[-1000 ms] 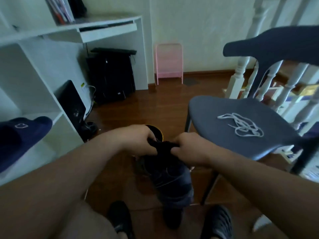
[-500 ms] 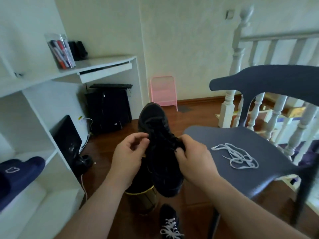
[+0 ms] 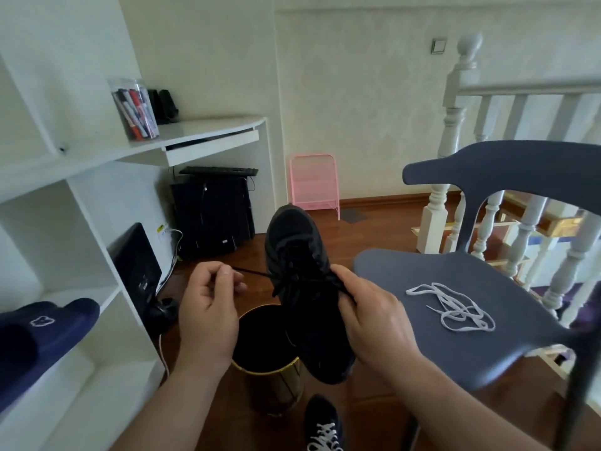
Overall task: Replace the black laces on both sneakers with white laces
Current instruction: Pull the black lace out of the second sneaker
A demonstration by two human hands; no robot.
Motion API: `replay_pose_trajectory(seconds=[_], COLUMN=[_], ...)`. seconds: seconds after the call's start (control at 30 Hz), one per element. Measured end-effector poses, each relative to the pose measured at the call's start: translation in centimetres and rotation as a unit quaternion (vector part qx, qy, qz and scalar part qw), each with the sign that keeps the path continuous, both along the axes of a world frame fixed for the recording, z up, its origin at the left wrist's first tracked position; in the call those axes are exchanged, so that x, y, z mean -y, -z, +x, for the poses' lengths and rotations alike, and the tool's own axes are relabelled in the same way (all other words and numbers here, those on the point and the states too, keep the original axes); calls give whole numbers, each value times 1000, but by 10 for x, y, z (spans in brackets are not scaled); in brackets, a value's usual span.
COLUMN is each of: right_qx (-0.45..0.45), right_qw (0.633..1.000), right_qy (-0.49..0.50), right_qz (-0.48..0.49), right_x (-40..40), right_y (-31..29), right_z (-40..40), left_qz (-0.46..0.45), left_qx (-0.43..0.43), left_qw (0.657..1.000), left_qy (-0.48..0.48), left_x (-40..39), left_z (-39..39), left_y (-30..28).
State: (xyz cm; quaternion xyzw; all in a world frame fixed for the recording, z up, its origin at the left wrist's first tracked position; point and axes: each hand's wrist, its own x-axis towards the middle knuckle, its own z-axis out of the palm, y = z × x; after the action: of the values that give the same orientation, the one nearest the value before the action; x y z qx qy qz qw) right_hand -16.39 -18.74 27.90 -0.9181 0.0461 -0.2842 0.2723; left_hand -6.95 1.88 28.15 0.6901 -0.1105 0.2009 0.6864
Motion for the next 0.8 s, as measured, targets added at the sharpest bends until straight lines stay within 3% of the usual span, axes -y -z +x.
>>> replay_pose_trajectory(seconds=[0.2,0.4,0.47,0.6,0.7,0.8], right_qx=[13,3,-3,-2,-3,-4], right_qw=[1000,999,999,997,995,994], right_qy=[-11,-18,-19,-8,-7,-6], right_qz=[-7,40,51,76,97,107], right_x=[-4,3,5,8,11,14], right_y=[1,4,6,8,9,10], right_z=[5,3,1,-1,0,1], left_qz=[-38,-10,-18,139,277,268], left_qx=[5,-124,-132,-18,98,52], left_qw=[999,988,988,990,956,961], left_qy=[-29,93,76,8,-14,43], left_x=[-6,6,14,20,24,32], left_z=[5,-2,-9,-20,-26,-30], left_y=[-4,1,2,5,7,6])
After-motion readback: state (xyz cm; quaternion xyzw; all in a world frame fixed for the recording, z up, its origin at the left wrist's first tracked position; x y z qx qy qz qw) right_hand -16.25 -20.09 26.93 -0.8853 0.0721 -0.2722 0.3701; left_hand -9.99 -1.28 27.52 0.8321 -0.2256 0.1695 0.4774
